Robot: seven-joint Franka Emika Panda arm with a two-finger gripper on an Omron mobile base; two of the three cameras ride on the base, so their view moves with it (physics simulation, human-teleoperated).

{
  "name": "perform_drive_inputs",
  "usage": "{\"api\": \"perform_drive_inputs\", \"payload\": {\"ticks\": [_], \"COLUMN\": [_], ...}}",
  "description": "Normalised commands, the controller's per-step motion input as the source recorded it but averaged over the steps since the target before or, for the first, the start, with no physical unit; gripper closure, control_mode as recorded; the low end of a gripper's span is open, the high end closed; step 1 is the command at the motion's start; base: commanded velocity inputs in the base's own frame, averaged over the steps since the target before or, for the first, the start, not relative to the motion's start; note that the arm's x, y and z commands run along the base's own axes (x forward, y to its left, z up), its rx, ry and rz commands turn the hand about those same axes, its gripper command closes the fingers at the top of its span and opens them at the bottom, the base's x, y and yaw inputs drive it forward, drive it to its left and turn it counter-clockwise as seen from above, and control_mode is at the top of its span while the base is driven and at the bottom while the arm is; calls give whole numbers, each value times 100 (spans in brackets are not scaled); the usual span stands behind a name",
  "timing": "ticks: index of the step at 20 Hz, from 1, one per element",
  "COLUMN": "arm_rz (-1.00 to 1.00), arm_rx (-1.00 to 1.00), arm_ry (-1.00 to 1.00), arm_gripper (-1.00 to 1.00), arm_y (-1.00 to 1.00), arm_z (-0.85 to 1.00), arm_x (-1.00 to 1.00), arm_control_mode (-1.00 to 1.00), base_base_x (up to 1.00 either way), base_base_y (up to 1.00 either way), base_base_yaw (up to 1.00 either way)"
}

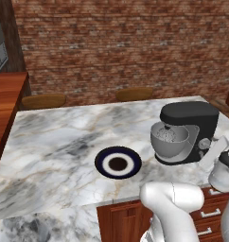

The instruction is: Add butter and sugar cubes to the stand mixer bowl and then turn on the stand mixer to begin making frosting.

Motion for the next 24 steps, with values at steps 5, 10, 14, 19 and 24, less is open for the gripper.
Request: {"api": "perform_drive_inputs", "payload": {"ticks": [5,10,14,19,24], "arm_rz": [-2,0,0,0,0], "arm_rx": [0,0,0,0,0], "arm_ry": [0,0,0,0,0], "arm_gripper": [-100,-100,-100,-100,-100], "arm_y": [1,-8,-18,-20,-11], "arm_z": [-5,-1,-4,-11,-13], "arm_x": [9,12,7,2,6], "arm_control_mode": [-100,-100,-100,-100,-100], "base_base_x": [0,0,0,0,0], "base_base_y": [0,0,0,0,0], "base_base_yaw": [0,0,0,0,0]}}
